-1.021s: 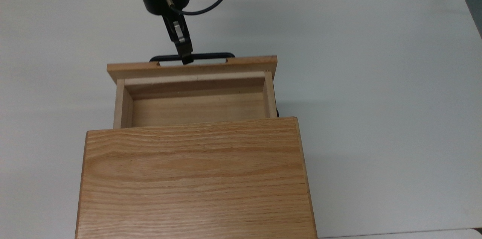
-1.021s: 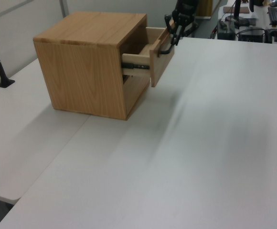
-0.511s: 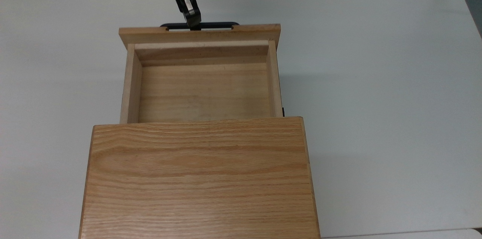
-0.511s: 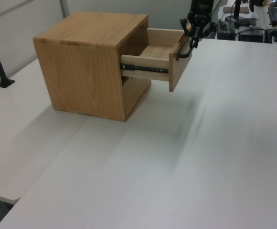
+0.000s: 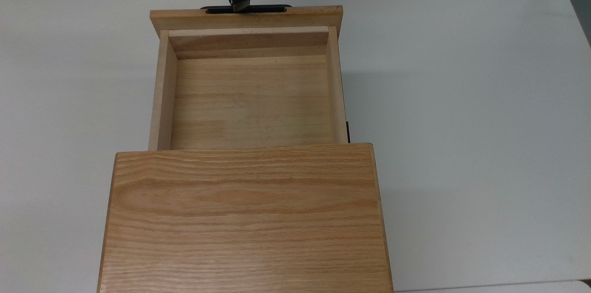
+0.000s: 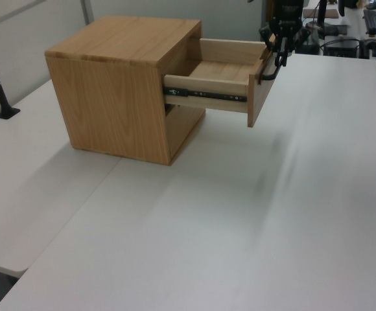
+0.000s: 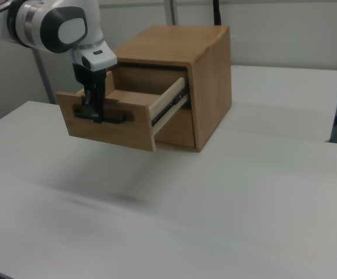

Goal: Open the drawer by sliding it

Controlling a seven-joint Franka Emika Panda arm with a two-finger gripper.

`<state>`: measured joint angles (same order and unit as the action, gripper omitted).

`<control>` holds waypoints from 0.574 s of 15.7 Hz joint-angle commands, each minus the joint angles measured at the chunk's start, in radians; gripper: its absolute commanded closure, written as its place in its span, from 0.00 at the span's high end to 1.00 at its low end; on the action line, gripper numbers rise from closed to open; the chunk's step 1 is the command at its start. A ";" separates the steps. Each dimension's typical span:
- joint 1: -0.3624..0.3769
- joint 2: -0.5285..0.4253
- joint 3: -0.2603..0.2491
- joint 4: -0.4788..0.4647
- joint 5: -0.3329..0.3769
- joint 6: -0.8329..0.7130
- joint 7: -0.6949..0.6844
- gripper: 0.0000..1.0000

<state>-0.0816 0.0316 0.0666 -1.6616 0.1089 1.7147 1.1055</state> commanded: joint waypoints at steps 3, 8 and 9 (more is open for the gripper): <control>0.022 -0.082 0.009 -0.021 -0.009 -0.053 -0.085 1.00; 0.013 -0.128 -0.007 0.025 -0.009 -0.079 -0.175 1.00; 0.011 -0.140 -0.010 0.028 -0.005 -0.086 -0.259 1.00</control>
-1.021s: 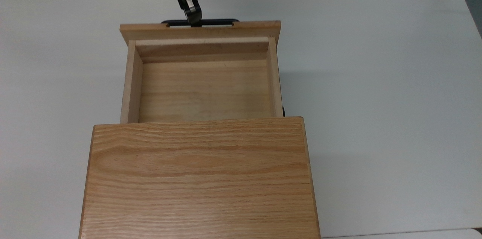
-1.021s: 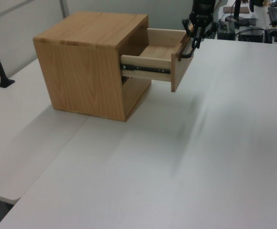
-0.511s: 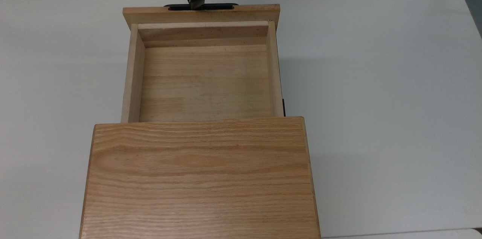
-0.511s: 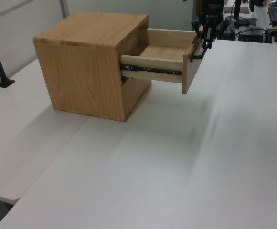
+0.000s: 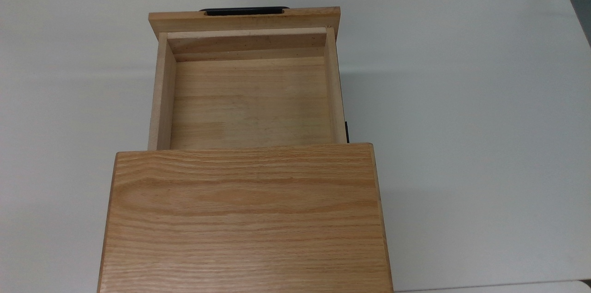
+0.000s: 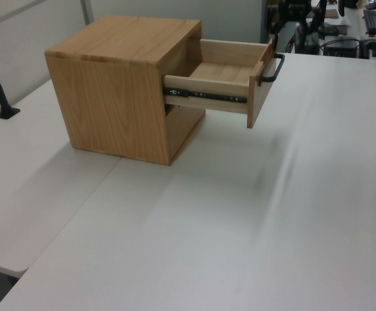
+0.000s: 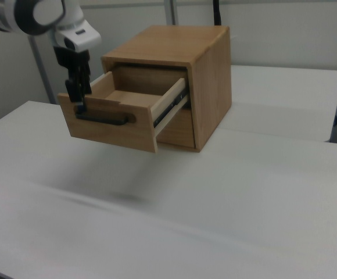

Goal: Open the drawer by sliding it

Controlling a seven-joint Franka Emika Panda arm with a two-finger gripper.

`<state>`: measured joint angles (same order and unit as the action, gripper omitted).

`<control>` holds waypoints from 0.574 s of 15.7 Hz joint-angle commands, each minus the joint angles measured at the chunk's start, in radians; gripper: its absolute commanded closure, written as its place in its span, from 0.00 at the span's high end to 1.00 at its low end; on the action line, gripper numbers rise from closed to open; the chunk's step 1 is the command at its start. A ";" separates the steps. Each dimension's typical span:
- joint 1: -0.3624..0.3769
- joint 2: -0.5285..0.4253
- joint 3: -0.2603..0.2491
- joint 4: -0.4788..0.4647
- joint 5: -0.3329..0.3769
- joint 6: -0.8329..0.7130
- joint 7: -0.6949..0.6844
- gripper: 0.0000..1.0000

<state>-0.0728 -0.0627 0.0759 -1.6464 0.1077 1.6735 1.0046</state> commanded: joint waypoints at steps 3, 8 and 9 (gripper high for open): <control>-0.004 -0.069 -0.021 0.017 -0.005 -0.093 -0.406 1.00; 0.002 -0.063 -0.016 0.016 -0.063 -0.094 -0.714 1.00; 0.004 -0.057 -0.016 0.016 -0.086 -0.094 -0.772 1.00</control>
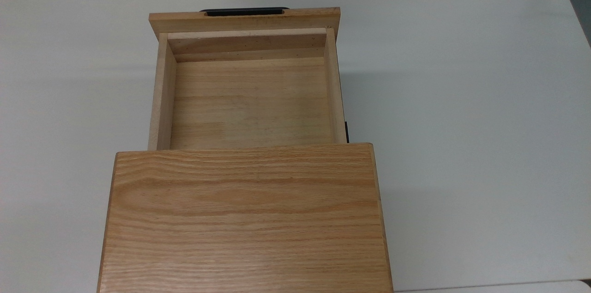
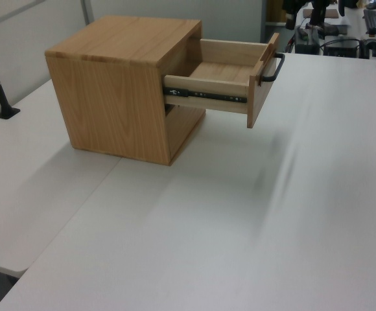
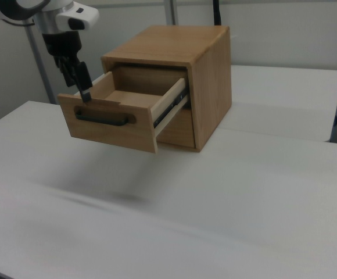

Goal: Open the drawer by sliding it

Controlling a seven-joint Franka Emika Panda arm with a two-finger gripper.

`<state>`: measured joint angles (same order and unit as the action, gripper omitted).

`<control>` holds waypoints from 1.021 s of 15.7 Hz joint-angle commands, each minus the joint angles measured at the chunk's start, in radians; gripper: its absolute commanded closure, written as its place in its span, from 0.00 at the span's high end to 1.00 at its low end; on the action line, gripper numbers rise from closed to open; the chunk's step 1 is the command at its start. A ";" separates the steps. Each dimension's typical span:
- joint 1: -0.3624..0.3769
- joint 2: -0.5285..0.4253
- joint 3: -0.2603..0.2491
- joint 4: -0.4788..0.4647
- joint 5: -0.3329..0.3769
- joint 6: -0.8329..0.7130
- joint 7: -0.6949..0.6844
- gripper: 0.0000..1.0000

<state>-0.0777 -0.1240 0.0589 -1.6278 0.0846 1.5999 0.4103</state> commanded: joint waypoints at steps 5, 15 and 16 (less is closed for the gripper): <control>0.015 0.063 0.001 -0.001 -0.156 -0.005 -0.436 1.00; 0.053 0.173 -0.011 0.120 -0.158 -0.026 -0.363 1.00; 0.085 0.169 -0.034 0.117 -0.157 -0.031 -0.361 1.00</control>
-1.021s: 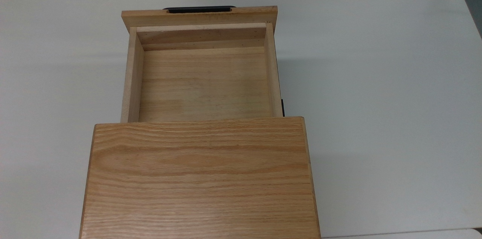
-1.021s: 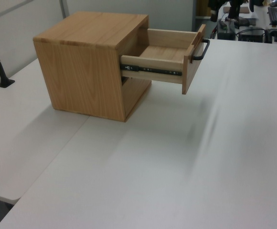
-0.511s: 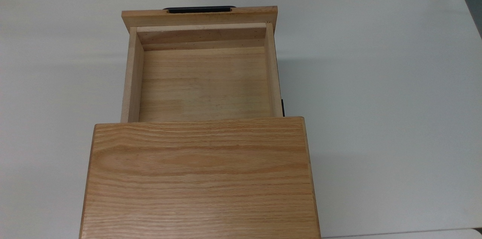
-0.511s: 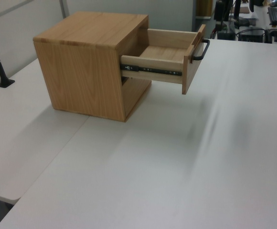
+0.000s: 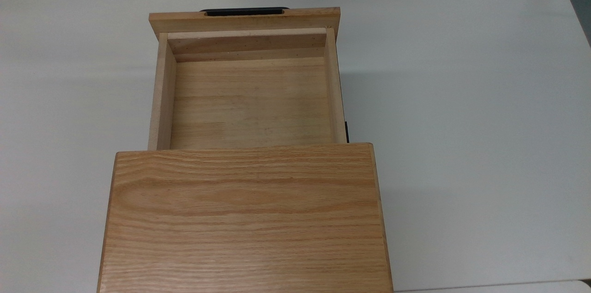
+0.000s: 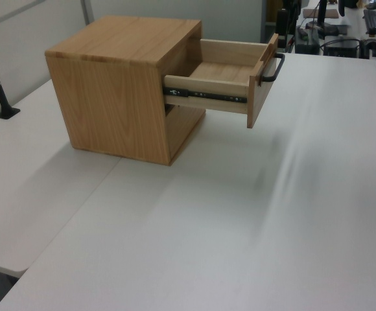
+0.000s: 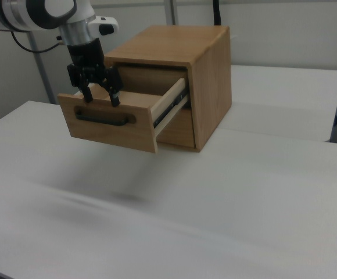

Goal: Open the drawer by sliding it

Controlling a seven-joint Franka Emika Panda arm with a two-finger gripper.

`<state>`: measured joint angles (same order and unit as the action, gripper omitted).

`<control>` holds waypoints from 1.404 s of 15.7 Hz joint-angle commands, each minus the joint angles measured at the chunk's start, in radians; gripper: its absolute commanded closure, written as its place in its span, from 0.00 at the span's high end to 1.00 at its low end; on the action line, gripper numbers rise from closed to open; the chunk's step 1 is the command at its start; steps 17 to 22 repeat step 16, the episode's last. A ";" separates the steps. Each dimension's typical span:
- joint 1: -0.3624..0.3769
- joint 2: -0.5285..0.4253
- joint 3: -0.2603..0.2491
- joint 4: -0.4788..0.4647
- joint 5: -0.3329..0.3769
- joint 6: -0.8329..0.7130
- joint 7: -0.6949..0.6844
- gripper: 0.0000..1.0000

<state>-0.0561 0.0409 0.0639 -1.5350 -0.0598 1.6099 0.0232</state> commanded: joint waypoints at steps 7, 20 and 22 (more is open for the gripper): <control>0.165 -0.018 -0.145 0.001 -0.006 -0.033 0.043 1.00; 0.151 -0.035 -0.145 -0.013 -0.002 -0.031 0.000 1.00; 0.151 -0.035 -0.145 -0.013 -0.002 -0.031 0.000 1.00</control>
